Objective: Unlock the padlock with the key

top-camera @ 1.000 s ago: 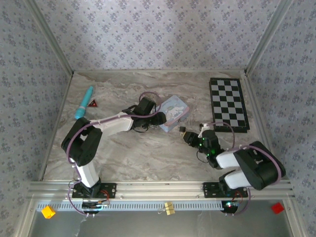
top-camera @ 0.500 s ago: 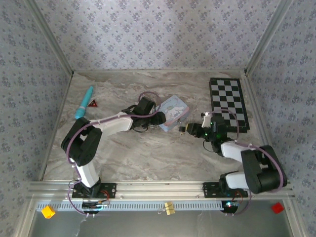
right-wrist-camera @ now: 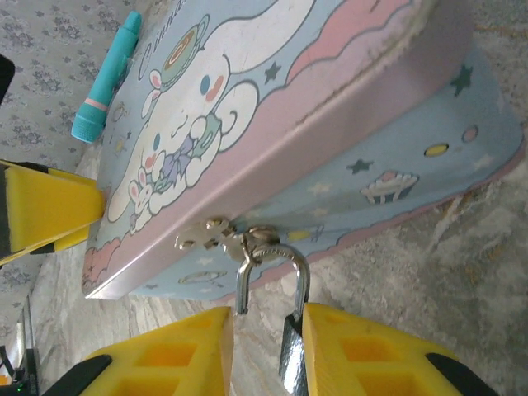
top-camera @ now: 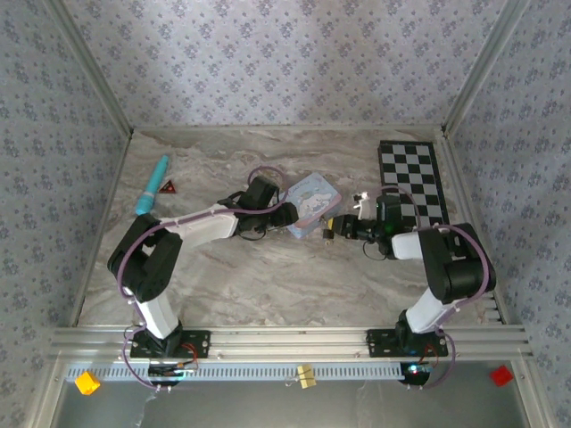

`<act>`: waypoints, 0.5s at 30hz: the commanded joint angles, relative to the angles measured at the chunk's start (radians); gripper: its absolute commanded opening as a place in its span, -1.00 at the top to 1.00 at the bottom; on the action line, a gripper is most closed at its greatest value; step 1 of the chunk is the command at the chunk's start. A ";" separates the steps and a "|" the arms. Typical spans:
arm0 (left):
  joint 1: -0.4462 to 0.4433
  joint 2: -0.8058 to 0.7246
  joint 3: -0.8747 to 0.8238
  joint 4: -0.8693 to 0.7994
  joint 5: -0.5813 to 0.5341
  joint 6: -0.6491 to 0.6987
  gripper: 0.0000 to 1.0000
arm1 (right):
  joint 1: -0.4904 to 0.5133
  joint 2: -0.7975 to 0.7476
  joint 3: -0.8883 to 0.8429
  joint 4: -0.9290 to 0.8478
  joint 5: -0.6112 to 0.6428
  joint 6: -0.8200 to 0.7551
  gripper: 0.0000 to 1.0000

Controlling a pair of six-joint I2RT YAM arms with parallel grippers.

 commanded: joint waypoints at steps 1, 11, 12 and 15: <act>0.012 -0.011 -0.023 -0.066 -0.012 0.002 -0.44 | -0.004 0.036 0.029 -0.011 -0.024 -0.029 0.42; 0.013 -0.006 -0.024 -0.051 0.000 -0.005 -0.44 | 0.022 0.103 0.040 0.045 0.001 -0.014 0.43; 0.014 -0.004 -0.025 -0.046 0.007 -0.007 -0.44 | 0.029 0.110 0.044 0.054 0.002 -0.019 0.43; 0.012 0.000 -0.028 -0.042 0.018 -0.012 -0.44 | 0.041 0.132 0.054 0.076 0.004 -0.026 0.43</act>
